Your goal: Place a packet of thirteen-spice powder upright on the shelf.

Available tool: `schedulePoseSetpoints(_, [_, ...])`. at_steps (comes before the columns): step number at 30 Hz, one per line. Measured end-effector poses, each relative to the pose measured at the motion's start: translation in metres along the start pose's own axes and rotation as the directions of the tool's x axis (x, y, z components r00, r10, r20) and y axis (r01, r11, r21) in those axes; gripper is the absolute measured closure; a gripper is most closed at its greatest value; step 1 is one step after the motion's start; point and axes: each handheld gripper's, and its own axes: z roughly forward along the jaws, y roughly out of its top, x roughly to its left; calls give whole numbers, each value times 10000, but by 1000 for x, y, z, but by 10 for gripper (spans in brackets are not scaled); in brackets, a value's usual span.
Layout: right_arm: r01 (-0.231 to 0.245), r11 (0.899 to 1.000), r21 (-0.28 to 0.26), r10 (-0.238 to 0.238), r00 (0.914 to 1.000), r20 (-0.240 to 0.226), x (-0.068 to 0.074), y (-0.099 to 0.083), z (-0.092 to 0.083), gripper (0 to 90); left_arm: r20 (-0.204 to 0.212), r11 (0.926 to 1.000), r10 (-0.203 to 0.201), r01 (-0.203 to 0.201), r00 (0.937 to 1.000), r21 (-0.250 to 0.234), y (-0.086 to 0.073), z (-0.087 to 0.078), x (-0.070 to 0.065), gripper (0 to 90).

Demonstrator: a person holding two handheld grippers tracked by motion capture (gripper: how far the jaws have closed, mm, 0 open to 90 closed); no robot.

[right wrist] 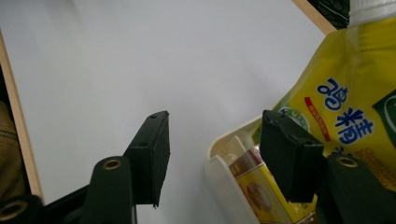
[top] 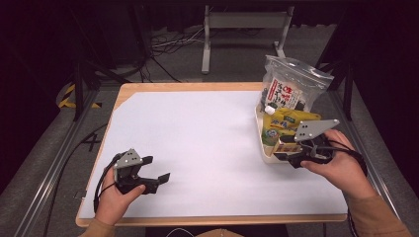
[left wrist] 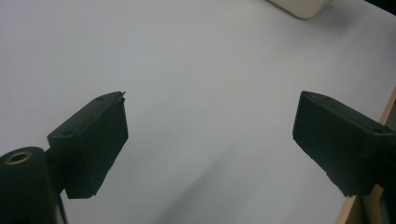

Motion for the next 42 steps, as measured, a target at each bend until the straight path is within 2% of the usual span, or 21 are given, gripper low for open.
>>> schedulePoseSetpoints(5, [-427,9987,-291,428,9991,22,7,-13,3,398,-58,9998,10,-11,10000,-174,-7,-6,1,102])
schedulePoseSetpoints(9, [-849,9935,-756,884,9951,441,11,-24,5,382,-83,9997,172,-173,9998,-187,-12,-9,2,98])
schedulePoseSetpoints(11, [-1119,9879,-1074,1185,9913,572,13,-31,7,386,-79,9997,117,-119,9999,-216,-15,-10,3,88])
schedulePoseSetpoints(16, [-1526,9778,-1433,1619,9852,561,19,-44,11,396,-99,9992,177,-180,9998,-343,-18,-11,4,83])
schedulePoseSetpoints(21, [-1849,9658,-1819,2000,9774,685,27,-61,18,396,-59,9993,56,-58,10000,-356,-21,-10,6,80])
schedulePoseSetpoints(24, [-1903,9635,-1881,2089,9743,840,28,-68,20,397,-4,9993,15,-15,10000,-368,-22,-9,7,76])
schedulePoseSetpoints(25, [-2101,9548,-2101,2325,9686,881,29,-76,24,397,-23,9993,41,-41,10000,-371,-23,-9,8,76])
schedulePoseSetpoints(26, [-2101,9548,-2101,2325,9686,881,29,-76,24,397,-23,9993,41,-41,10000,-371,-23,-9,8,73])
schedulePoseSetpoints(27, [-2209,9499,-2211,2454,9652,899,30,-83,27,396,-36,9993,8,-9,10000,-378,-24,-9,9,71])
schedulePoseSetpoints(29, [-2295,9478,-2212,2534,9635,863,31,-86,29,395,-44,9991,22,-24,10000,-422,-25,-8,11,67])
schedulePoseSetpoints(30, [-2379,9464,-2186,2626,9606,913,32,-93,34,393,77,9991,137,-134,9999,-402,-27,-8,13,38])
schedulePoseSetpoints(34, [-2478,9480,-1997,2702,9582,942,31,-102,42,390,-59,9994,107,-109,9999,-327,-29,-6,15,38])
schedulePoseSetpoints(35, [-2542,9458,-2022,2762,9570,890,31,-105,45,385,-58,9996,68,-70,10000,-270,-30,-5,17,37])
schedulePoseSetpoints(40, [-2535,9437,-2127,2749,9583,774,31,-107,47,352,-194,9998,64,-68,9998,-173,-32,-3,18,37])
schedulePoseSetpoints(42, [-2404,9439,-2265,2634,9616,768,31,-107,47,339,-210,9999,134,-135,9997,-51,-33,-2,19,37])
